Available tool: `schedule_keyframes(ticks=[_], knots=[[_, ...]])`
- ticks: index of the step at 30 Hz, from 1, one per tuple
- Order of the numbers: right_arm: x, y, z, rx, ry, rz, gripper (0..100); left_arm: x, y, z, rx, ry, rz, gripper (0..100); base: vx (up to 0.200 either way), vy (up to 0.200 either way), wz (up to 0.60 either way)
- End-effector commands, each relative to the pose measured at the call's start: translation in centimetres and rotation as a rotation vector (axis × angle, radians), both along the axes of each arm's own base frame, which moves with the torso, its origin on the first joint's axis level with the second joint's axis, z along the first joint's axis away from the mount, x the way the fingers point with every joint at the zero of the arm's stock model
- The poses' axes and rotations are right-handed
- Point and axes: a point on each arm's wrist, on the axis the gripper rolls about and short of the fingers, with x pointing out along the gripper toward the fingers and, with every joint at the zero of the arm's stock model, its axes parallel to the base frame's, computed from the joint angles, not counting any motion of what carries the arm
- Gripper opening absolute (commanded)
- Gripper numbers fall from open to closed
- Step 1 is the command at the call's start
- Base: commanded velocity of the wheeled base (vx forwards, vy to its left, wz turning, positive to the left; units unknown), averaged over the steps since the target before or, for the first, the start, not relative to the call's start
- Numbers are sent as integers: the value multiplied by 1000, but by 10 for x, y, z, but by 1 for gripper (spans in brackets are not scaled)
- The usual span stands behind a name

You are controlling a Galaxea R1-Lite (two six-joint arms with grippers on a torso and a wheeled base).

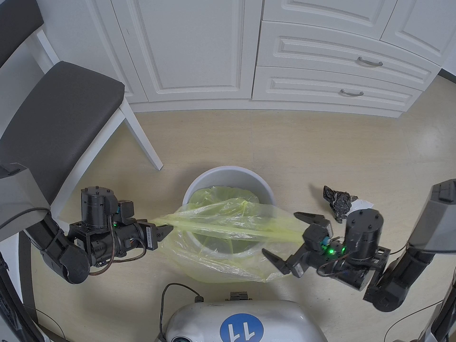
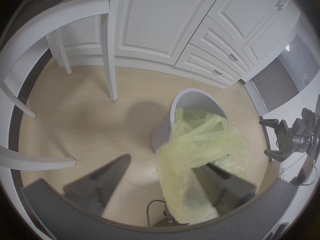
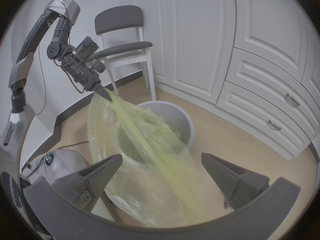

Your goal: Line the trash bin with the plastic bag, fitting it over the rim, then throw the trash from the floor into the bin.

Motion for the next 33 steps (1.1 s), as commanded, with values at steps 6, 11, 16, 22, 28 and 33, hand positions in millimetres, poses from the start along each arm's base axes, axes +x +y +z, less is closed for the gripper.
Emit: schedule_keyframes(ticks=[6,11,16,22,28,33], knots=[[-1,48,-29,-6,9,70,100,0,8,-5,-1,18,13,100,0,0,0],[20,41,-22,9,-35,15,100,-3,15,-13,1,29,33,100,0,0,0],[36,33,-22,-27,-80,-28,100,-10,18,-13,-10,-16,37,100,0,0,0],[55,35,-11,-1,-124,-70,100,-17,20,-25,-8,-34,37,100,0,0,0],[84,44,4,-24,-93,-67,100,-19,22,-36,-11,-31,45,100,0,0,0],[105,57,-6,-36,20,69,100,-23,23,-54,8,-68,55,100,0,0,0]])
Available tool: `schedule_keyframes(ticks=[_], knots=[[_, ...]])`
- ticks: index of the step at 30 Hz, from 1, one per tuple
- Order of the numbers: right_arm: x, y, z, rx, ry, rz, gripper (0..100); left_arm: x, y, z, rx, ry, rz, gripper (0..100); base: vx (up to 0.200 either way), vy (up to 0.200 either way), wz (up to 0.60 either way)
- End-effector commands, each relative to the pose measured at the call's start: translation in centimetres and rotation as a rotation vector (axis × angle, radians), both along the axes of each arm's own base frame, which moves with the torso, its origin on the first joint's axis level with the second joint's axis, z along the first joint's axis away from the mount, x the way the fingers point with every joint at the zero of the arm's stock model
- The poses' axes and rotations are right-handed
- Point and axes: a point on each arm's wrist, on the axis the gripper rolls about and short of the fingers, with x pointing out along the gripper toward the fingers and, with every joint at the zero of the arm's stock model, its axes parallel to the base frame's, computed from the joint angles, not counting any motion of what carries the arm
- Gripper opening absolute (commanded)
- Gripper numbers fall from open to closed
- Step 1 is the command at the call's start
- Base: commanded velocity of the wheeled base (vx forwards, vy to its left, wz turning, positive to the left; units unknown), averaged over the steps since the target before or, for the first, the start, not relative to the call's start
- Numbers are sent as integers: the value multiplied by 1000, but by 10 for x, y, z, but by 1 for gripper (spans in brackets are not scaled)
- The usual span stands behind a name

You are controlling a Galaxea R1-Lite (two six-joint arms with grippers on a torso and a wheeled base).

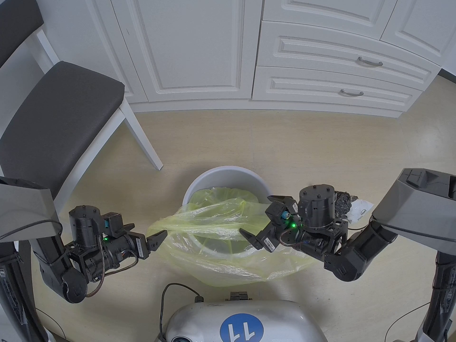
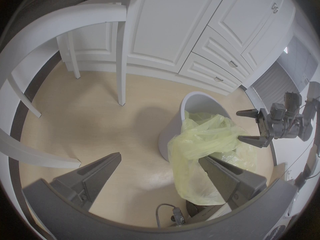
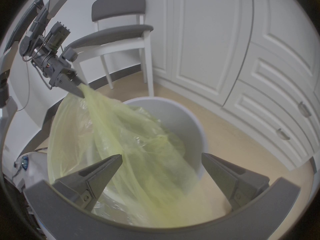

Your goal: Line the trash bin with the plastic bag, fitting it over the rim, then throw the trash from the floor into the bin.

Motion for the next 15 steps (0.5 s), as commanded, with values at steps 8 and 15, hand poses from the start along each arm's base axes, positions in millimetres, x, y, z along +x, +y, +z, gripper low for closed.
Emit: schedule_keyframes(ticks=[8,15], knots=[[30,5,3,62,21,80,100,-11,2,-31,87,43,18,100,0,0,0],[24,4,-1,79,100,151,100,-14,3,-29,104,38,24,100,0,0,0]])
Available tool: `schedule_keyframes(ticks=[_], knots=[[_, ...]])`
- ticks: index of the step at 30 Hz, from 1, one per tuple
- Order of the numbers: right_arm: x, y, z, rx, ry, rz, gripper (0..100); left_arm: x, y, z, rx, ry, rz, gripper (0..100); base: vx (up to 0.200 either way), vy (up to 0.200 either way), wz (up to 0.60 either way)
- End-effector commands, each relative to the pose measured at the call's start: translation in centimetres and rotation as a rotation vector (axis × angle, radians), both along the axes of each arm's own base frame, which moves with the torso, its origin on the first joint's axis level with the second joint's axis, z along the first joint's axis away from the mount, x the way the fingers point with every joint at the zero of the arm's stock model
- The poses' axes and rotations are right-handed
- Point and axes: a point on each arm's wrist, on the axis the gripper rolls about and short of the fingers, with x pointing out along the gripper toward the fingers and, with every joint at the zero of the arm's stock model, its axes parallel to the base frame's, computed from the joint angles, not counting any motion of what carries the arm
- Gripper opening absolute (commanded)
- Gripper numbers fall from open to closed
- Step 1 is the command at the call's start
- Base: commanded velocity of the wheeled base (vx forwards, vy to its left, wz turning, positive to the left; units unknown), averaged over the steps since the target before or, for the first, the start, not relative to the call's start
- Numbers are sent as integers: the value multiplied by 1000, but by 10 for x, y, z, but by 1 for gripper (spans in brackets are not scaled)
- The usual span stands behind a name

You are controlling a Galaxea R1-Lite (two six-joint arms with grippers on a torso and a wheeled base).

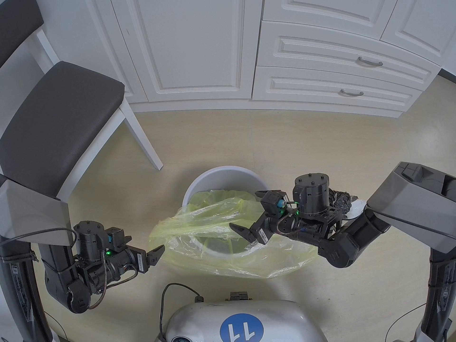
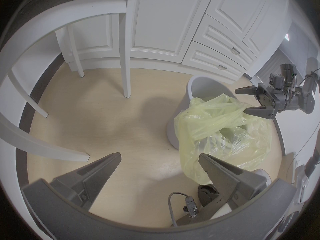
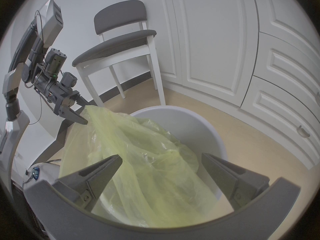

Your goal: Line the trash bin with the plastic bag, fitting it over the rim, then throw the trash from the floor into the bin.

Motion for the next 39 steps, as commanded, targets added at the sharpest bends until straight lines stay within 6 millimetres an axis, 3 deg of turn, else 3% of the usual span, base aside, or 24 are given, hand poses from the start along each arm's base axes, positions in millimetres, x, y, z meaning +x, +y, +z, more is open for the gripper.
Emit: schedule_keyframes(ticks=[1,7,8,19,25,34,39], knots=[[-4,-1,-5,-17,47,28,100,-2,0,-1,5,9,0,100,0,0,0],[-4,-3,-10,-25,86,63,100,-2,0,2,2,-1,0,100,0,0,0],[-3,-4,-9,-21,87,66,0,-3,0,2,2,-1,0,100,0,0,0],[2,-7,11,67,88,34,0,-1,4,4,1,-10,20,100,0,0,0],[9,-3,21,109,40,15,0,-2,14,30,-37,-103,50,100,0,0,0],[48,18,30,291,-21,-210,0,-4,14,43,-52,-151,51,100,0,0,0],[71,30,24,353,-59,-287,0,-3,17,49,-77,-172,72,100,0,0,0]])
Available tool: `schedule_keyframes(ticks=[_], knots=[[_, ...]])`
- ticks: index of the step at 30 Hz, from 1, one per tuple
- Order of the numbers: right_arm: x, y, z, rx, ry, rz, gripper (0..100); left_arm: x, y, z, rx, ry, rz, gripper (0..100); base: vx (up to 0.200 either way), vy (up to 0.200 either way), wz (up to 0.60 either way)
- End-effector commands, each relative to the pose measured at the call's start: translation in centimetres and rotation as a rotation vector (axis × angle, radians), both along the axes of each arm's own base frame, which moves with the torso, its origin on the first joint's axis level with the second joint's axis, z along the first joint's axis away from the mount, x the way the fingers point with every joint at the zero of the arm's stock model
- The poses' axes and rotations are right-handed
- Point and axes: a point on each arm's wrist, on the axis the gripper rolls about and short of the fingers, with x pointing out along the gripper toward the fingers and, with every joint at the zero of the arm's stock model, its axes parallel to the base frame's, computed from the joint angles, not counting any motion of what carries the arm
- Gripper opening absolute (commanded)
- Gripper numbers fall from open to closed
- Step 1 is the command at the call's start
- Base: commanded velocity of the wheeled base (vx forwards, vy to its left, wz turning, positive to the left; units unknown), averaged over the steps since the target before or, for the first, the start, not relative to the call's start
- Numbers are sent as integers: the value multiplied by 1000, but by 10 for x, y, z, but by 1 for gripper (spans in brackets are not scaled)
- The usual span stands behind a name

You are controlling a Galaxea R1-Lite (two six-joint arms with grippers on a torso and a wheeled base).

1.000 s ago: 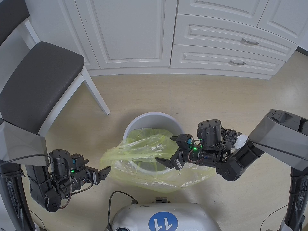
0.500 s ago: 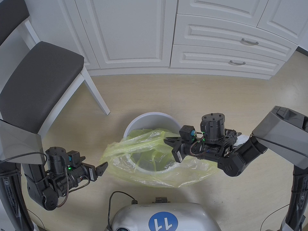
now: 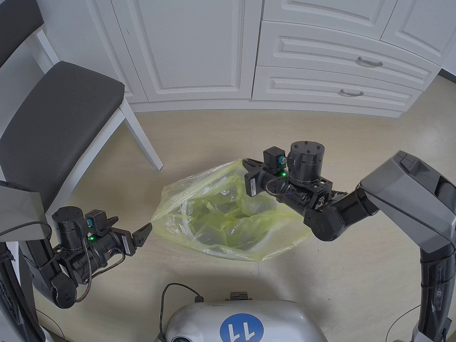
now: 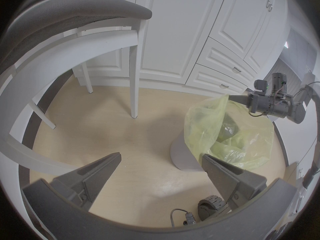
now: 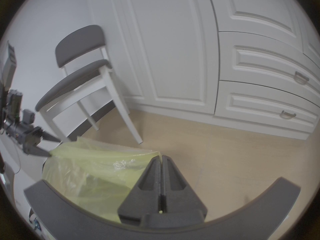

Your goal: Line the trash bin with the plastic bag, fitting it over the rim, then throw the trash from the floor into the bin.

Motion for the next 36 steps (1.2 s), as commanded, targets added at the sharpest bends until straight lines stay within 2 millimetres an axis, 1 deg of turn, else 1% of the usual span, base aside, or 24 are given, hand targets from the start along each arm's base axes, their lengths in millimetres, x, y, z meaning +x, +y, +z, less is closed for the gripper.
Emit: schedule_keyframes(ticks=[1,6,9,10,13,16,17,18,22,26,28,30,32,33,34,35,36], knots=[[27,16,-21,55,-19,-69,0,1,4,11,-29,-38,23,100,0,0,0],[42,24,-27,109,-89,-92,0,0,6,15,-45,-51,35,100,0,0,0],[47,26,-28,125,-114,-106,0,0,7,16,-45,-55,38,100,0,0,0],[53,29,-28,144,-140,-113,0,0,7,17,-47,-59,38,100,0,0,0],[59,28,-30,153,-153,-128,0,-2,8,19,-48,-66,38,100,0,0,0],[59,28,-27,157,-159,-130,0,-3,8,23,-54,-81,39,100,0,0,0],[59,27,-25,161,-164,-130,100,-3,8,24,-61,-82,40,100,0,0,0],[59,27,-25,162,-163,-130,100,-3,8,24,-62,-83,40,100,0,0,0],[54,26,-12,197,-210,-127,100,-4,8,27,-71,-90,40,100,0,0,0],[47,22,-4,192,-204,-124,100,-5,7,28,-72,-91,37,100,0,0,0],[38,13,4,176,-182,-115,100,-7,4,27,-71,-87,27,100,0,0,0],[35,7,10,175,-177,-118,100,-7,2,27,-69,-87,20,100,0,0,0],[28,-12,24,197,-144,-96,100,-7,0,28,-62,-94,12,100,0,0,0],[28,-13,25,198,-142,-94,100,-6,0,27,-62,-94,12,100,0,0,0],[23,-31,34,205,-101,-68,100,-4,-1,28,-61,-102,9,100,0,0,0],[22,-34,35,204,-90,-61,100,-2,-2,31,-62,-116,7,100,0,0,0],[20,-47,41,211,-48,-44,100,-1,-3,33,-63,-130,5,100,0,0,0]])
